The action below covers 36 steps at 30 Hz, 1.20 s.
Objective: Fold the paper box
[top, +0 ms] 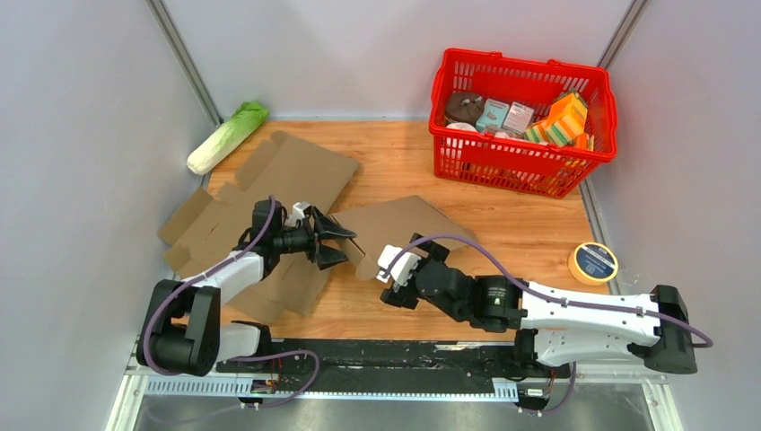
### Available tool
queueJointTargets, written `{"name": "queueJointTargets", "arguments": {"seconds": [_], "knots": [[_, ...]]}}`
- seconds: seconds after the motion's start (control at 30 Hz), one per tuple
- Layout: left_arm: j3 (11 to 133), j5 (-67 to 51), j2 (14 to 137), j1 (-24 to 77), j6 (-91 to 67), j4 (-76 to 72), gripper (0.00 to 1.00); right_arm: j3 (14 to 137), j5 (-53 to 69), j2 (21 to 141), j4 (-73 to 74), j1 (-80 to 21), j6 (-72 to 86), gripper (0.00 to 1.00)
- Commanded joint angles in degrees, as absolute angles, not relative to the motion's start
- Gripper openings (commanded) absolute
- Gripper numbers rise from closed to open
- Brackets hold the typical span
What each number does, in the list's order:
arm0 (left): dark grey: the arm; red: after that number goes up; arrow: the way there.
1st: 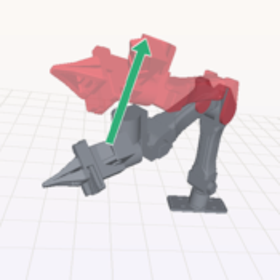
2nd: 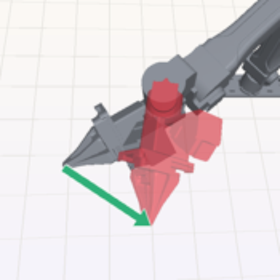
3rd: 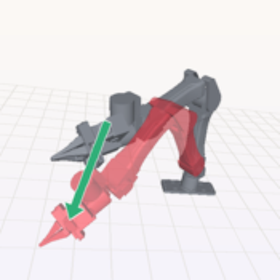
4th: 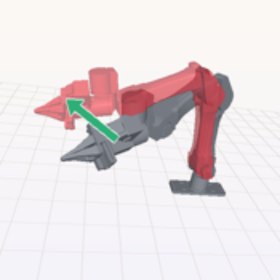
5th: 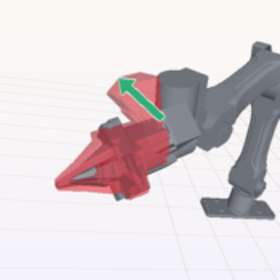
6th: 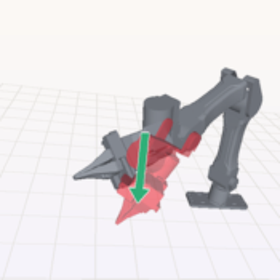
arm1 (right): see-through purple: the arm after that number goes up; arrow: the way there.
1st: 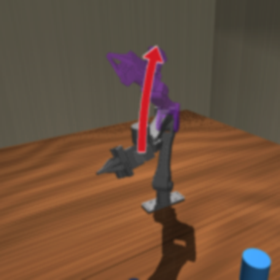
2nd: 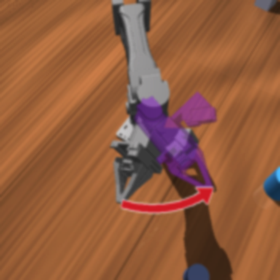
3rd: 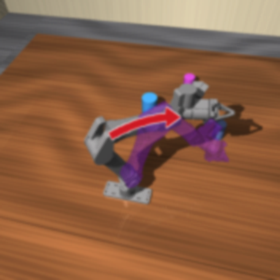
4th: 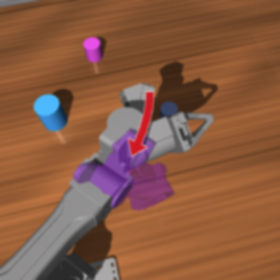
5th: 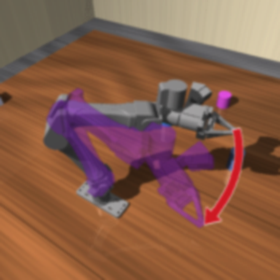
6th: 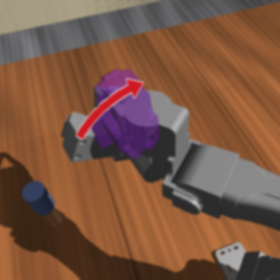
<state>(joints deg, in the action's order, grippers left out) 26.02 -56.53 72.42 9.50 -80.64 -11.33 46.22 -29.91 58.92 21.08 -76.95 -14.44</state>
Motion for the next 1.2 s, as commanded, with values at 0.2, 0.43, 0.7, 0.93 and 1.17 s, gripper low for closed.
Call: {"name": "queueJointTargets", "arguments": {"seconds": [0.2,0.43,0.7,0.93,1.17], "knots": [[28.9,-65.1,67.6,8.6,-82.0,-9.3,0.52,44.6,-39.0,64.3,5.7,-78.3,-27.7,1.0],[29.3,-65.7,65.4,8.5,-81.7,-7.7,0.52,45.6,-35.1,67.2,4.2,-78.4,-28.2,1.0],[29.0,-65.9,64.8,8.4,-81.0,-6.4,0.52,44.5,-36.8,69.1,1.2,-79.0,-31.7,1.0],[28.6,-65.7,62.8,8.4,-80.2,-4.5,0.53,40.6,-42.5,75.1,-21.2,-79.3,-43.0,1.0],[28.5,-62.8,59.5,8.4,-75.2,1.3,0.73,39.5,-44.0,76.3,-29.4,-81.6,-46.1,0.68]]}}
